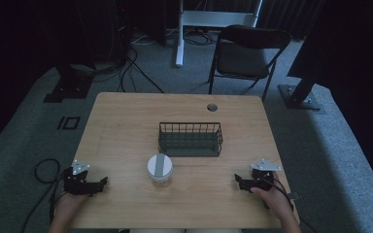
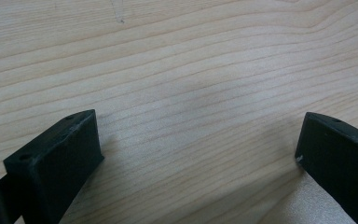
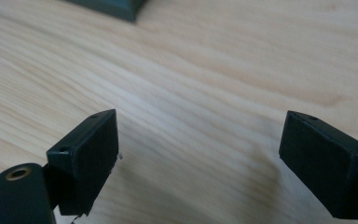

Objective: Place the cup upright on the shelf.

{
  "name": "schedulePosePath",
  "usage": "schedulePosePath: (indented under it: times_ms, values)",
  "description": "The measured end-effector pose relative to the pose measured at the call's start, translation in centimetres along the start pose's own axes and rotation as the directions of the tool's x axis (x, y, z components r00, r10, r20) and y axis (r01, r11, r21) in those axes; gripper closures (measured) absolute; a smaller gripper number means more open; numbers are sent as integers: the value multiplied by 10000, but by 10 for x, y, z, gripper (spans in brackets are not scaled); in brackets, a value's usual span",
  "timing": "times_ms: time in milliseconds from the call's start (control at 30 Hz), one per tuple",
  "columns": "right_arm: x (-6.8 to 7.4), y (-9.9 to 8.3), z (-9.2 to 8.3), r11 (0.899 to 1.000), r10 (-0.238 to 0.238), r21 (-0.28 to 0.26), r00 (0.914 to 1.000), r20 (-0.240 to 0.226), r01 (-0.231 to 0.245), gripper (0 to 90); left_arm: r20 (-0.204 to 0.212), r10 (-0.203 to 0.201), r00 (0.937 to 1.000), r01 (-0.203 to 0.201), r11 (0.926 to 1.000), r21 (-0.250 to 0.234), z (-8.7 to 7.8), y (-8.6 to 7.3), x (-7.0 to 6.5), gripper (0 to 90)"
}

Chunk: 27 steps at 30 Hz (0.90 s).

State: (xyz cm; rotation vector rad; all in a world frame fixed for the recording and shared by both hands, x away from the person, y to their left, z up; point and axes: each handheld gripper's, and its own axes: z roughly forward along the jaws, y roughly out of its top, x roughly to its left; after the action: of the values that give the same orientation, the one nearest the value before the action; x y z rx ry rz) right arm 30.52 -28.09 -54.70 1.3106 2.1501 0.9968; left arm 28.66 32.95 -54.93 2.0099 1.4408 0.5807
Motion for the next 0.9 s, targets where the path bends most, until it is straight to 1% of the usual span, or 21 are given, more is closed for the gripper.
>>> schedulePosePath:
  times_ms: [67,100,233,367,433,900]
  values:
    - [2,2,0,9998,-168,-58,9998,61,169,116,3,-3,10000,3,10000,1,0,0,0,2]
    - [2,3,0,9999,-127,-56,9999,61,127,116,3,-3,10000,3,10000,3,0,0,0,2]
    - [6,6,1,9996,-300,-8,9995,23,300,116,3,0,10000,0,10000,4,0,0,0,2]
    - [11,9,2,9993,-366,-85,9992,-154,364,116,3,-2,10000,2,10000,5,0,0,0,2]
    - [13,12,2,9994,-300,-160,9992,-263,296,116,3,0,10000,0,10000,6,0,0,0,2]
    - [31,24,6,9966,-724,-445,9942,-792,690,116,4,-18,10000,18,10000,-10,0,0,0,2]
